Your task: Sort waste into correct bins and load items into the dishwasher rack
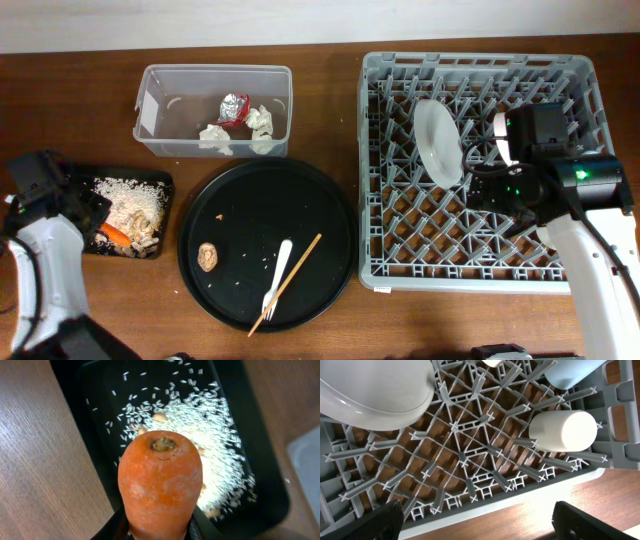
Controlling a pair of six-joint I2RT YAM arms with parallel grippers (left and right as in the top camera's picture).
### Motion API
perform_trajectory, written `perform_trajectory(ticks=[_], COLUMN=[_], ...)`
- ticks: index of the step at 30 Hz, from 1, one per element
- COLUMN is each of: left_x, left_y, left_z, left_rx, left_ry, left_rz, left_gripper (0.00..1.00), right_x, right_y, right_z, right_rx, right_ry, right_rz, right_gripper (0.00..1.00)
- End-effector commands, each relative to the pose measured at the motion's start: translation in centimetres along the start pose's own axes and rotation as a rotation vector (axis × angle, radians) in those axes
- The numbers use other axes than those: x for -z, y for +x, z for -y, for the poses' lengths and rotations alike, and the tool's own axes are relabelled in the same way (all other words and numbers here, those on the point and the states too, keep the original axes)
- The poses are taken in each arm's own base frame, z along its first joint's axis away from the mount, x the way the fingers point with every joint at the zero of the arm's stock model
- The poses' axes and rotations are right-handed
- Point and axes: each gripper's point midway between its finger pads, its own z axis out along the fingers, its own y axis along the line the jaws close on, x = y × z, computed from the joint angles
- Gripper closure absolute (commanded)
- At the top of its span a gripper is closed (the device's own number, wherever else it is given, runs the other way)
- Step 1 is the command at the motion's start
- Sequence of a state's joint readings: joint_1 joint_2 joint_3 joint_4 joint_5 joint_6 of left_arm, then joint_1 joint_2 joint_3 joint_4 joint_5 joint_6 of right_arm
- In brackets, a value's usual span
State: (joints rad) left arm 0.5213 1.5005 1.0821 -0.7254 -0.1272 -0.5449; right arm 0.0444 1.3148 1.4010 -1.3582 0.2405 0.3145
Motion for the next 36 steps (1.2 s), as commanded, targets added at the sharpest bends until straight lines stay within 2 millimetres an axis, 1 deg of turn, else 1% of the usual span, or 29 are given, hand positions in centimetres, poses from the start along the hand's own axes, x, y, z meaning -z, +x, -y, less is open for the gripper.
perform_trajectory(ticks=[1, 3, 5, 6, 8, 9, 10, 11, 12, 13, 15, 16, 17, 18, 19, 20, 21, 23, 25, 26, 27, 28, 29, 30, 32, 34, 35, 36], left_x=[-3.6, -6.5, -7.9, -8.1, -8.1, -8.0, -7.8, -7.0, -5.6, -4.3, -1.0, 0.7, 2.7, 4.0, 4.8, 5.4, 5.8, 5.9, 5.3, 4.6, 4.2, 3.3, 2.5, 2.0, 1.1, 0.3, 0.1, -0.2], left_y=[-0.8, -0.4, -0.3, -0.4, -0.4, -0.2, 0.3, 0.2, -0.6, -1.4, -2.5, -2.6, -1.9, -0.8, 0.9, 3.4, 7.3, 11.9, 15.4, 17.3, 18.3, 19.5, 20.2, 20.6, 21.3, 21.6, 21.8, 22.0], left_z=[-0.5, -0.7, -1.0, -1.0, -1.1, -1.2, -1.0, -0.1, 0.4, 0.5, 1.3, 1.9, 3.1, 4.4, 5.8, 7.5, 9.2, 10.0, 9.4, 8.9, 8.5, 7.6, 6.5, 5.9, 5.4, 5.7, 5.6, 5.5], left_rx=[0.032, 0.051, 0.065, 0.069, 0.070, 0.069, 0.070, 0.073, 0.074, 0.073, 0.067, 0.050, 0.005, -0.068, -0.152, -0.261, -0.411, -0.570, -0.682, -0.730, -0.751, -0.774, -0.786, -0.789, -0.794, -0.792, -0.792, -0.793], left_ry=[0.008, 0.010, 0.014, 0.014, 0.013, 0.009, 0.022, 0.064, 0.081, 0.086, 0.114, 0.134, 0.162, 0.187, 0.205, 0.219, 0.226, 0.192, 0.119, 0.093, 0.075, 0.035, -0.008, -0.029, -0.053, -0.051, -0.054, -0.063], left_rz=[-0.046, -0.091, -0.111, -0.108, -0.110, -0.117, -0.143, -0.161, -0.153, -0.139, -0.110, -0.088, -0.073, -0.073, -0.092, -0.134, -0.203, -0.284, -0.350, -0.395, -0.420, -0.453, -0.481, -0.504, -0.530, -0.540, -0.548, -0.563], left_gripper=[0.99, 0.99, 0.97, 0.91, 0.66, 0.61, 0.48, 0.33, 0.13, 0.06, 0.07, 0.07, 0.10, 0.11, 0.11, 0.16, 0.18, 0.18, 0.18, 0.18, 0.18, 0.18, 0.18, 0.18, 0.18, 0.18, 0.21, 0.29], right_x=[-0.2, -0.2, -0.2, -0.2, -0.2, -0.2, -0.2, -0.2, -0.2, -0.2, -0.2, -0.2, -0.2, -0.2, -0.2, -0.2, -0.2, -0.2, -0.2, -0.2, -0.2, -0.2, -0.2, -0.2, -0.2, -0.2, -0.2, -0.2], right_y=[0.1, 0.2, 0.5, 0.6, 0.6, 0.6, 0.6, 0.7, 0.7, 0.7, 0.7, 0.7, 0.7, 0.7, 0.7, 0.7, 0.7, 0.7, 0.7, 0.7, 0.7, 0.7, 0.7, 0.7, 0.7, 0.7, 0.7, 0.7], right_z=[0.1, 0.2, 0.3, 0.3, 0.3, 0.3, 0.3, 0.3, 0.3, 0.3, 0.3, 0.3, 0.3, 0.3, 0.3, 0.3, 0.3, 0.3, 0.3, 0.3, 0.3, 0.3, 0.3, 0.3, 0.3, 0.3, 0.3, 0.3], right_rx=[-0.008, -0.008, -0.004, -0.003, -0.003, -0.003, -0.003, -0.001, -0.001, -0.001, -0.002, -0.002, -0.002, -0.002, -0.002, -0.002, -0.002, -0.002, -0.001, -0.002, -0.001, -0.001, -0.001, -0.001, -0.001, -0.001, -0.001, -0.001], right_ry=[0.003, 0.003, 0.008, 0.009, 0.009, 0.009, 0.009, 0.010, 0.011, 0.011, 0.010, 0.010, 0.010, 0.010, 0.010, 0.010, 0.010, 0.010, 0.011, 0.010, 0.011, 0.011, 0.011, 0.011, 0.011, 0.011, 0.011, 0.011], right_rz=[-0.007, -0.009, -0.024, -0.028, -0.028, -0.028, -0.028, -0.031, -0.031, -0.032, -0.031, -0.031, -0.031, -0.031, -0.031, -0.031, -0.031, -0.031, -0.033, -0.032, -0.031, -0.031, -0.031, -0.031, -0.031, -0.031, -0.031, -0.031], right_gripper=[0.02, 0.01, 0.01, 0.01, 0.01, 0.01, 0.01, 0.01, 0.01, 0.01, 0.01, 0.01, 0.01, 0.01, 0.01, 0.01, 0.02, 0.02, 0.02, 0.02, 0.02, 0.02, 0.02, 0.02, 0.02, 0.01, 0.02, 0.02])
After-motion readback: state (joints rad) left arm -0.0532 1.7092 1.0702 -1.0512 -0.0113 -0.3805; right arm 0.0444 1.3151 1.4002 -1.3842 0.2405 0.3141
